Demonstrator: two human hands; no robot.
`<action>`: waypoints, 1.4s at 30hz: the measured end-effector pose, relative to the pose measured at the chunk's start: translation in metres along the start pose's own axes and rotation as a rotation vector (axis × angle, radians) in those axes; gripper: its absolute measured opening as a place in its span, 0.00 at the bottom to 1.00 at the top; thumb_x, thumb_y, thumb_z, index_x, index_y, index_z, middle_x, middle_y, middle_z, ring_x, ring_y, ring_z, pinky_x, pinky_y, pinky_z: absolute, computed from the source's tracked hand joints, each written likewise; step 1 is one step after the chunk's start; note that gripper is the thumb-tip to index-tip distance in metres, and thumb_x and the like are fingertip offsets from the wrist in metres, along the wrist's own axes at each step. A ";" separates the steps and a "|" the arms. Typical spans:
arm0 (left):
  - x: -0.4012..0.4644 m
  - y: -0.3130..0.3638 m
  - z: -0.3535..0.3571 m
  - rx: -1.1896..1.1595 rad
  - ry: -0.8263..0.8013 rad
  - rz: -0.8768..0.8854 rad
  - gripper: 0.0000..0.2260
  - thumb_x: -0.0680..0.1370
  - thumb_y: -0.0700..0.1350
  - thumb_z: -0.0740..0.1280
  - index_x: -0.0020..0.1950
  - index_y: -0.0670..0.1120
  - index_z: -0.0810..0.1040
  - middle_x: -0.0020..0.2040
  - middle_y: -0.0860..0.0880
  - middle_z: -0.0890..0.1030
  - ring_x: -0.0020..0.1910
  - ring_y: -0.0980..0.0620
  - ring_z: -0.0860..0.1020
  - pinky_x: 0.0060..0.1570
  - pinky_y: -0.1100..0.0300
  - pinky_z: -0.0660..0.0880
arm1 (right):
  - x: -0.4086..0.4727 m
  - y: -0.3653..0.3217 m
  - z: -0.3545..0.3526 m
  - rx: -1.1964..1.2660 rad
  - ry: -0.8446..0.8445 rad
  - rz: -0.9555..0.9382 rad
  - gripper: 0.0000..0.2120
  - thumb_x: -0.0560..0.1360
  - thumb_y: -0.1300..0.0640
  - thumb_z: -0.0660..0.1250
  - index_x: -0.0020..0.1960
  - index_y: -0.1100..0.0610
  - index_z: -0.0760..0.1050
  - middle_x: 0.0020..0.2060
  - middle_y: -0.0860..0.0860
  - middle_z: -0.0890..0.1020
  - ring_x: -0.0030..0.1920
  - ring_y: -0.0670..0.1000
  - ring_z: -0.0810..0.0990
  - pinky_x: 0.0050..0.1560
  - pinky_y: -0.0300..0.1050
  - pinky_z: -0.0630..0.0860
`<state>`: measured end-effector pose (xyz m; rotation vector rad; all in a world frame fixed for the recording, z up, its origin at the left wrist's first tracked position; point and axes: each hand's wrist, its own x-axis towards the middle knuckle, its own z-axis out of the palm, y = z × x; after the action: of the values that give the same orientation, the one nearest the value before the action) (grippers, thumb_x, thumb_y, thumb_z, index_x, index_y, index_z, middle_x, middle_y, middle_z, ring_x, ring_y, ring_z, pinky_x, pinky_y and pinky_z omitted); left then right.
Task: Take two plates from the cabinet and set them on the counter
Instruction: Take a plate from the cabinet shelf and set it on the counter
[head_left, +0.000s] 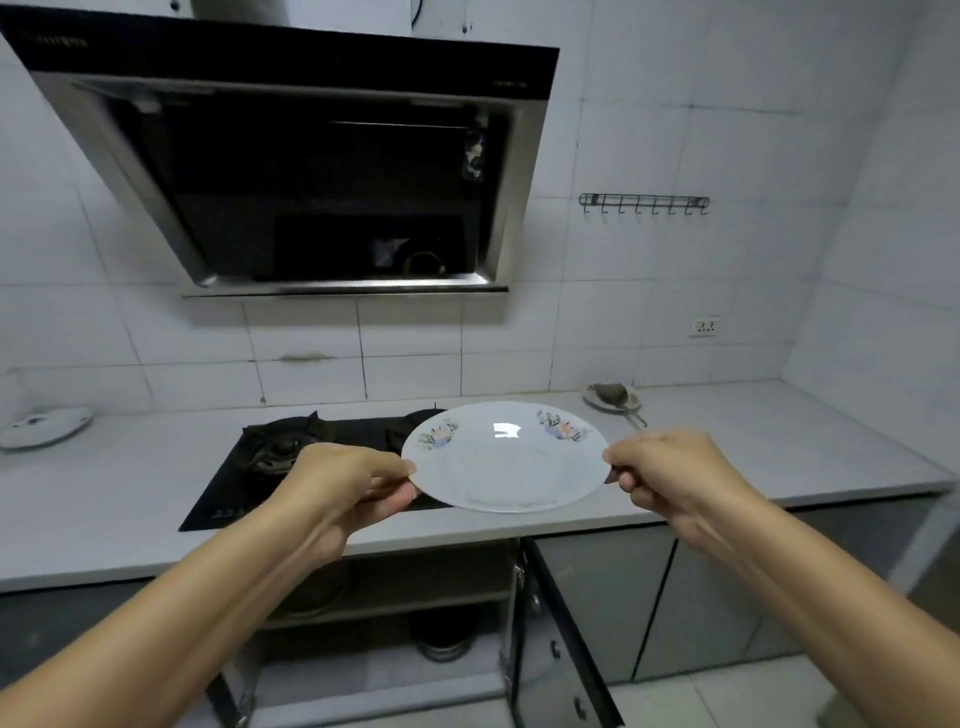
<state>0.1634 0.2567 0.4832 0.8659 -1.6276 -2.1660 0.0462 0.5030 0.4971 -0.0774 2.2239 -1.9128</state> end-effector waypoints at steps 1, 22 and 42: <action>-0.001 0.001 0.003 0.006 -0.014 0.000 0.04 0.68 0.27 0.71 0.42 0.29 0.80 0.37 0.36 0.85 0.36 0.44 0.85 0.30 0.61 0.81 | -0.001 0.000 -0.003 0.004 0.006 0.006 0.06 0.68 0.71 0.65 0.35 0.69 0.79 0.25 0.57 0.78 0.19 0.45 0.69 0.18 0.34 0.65; 0.017 -0.046 0.131 0.176 -0.286 -0.058 0.02 0.69 0.28 0.71 0.40 0.30 0.81 0.39 0.34 0.85 0.33 0.45 0.83 0.32 0.59 0.82 | -0.014 0.055 -0.112 0.061 0.372 0.125 0.05 0.69 0.71 0.65 0.40 0.69 0.80 0.25 0.56 0.76 0.18 0.43 0.69 0.18 0.33 0.66; 0.084 -0.159 0.401 0.221 -0.320 -0.047 0.08 0.67 0.31 0.74 0.28 0.37 0.83 0.28 0.42 0.83 0.27 0.49 0.82 0.28 0.64 0.79 | 0.145 0.148 -0.345 0.036 0.414 0.153 0.05 0.70 0.69 0.68 0.38 0.65 0.82 0.24 0.55 0.78 0.19 0.43 0.71 0.20 0.34 0.67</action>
<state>-0.1321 0.5651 0.3813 0.6421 -2.0490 -2.2807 -0.1467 0.8363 0.3820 0.5245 2.3533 -2.0275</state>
